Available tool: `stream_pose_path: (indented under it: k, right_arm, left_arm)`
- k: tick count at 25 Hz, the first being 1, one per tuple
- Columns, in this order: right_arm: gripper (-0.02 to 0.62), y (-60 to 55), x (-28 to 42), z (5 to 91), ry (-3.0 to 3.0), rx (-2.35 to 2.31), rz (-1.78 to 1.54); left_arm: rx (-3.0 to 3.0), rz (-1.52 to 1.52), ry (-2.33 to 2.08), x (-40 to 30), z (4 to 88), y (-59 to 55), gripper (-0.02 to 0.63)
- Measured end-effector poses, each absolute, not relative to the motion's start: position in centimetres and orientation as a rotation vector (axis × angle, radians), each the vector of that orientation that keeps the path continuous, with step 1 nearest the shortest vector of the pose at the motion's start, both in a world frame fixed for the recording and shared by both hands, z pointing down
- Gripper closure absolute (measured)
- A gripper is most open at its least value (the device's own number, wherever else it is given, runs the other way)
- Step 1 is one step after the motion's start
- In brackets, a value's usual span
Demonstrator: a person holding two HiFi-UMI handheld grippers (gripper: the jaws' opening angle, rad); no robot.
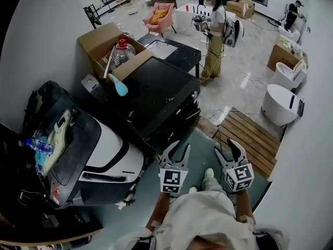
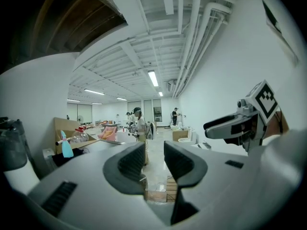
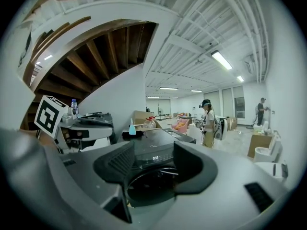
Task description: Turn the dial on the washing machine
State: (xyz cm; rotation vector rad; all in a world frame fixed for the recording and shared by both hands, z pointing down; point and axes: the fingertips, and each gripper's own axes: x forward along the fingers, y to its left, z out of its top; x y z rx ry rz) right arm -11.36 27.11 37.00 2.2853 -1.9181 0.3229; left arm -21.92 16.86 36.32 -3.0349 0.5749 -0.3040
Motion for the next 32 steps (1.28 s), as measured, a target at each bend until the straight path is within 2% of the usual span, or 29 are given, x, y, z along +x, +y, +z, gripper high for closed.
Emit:
stream_pose_path:
  k: [12,32]
  right_arm:
    - [0.344,24.9,-7.3,37.2,-1.913,2.303,0.33]
    - [0.345,19.1,3.3,38.0,-1.989,2.232,0.367]
  left_arm:
    - [-3.024,-0.307,0.575,-18.1,36.3,14.6,0.476]
    - [-3.013,-0.342,0.683,-8.3,36.7,9.5,0.476]
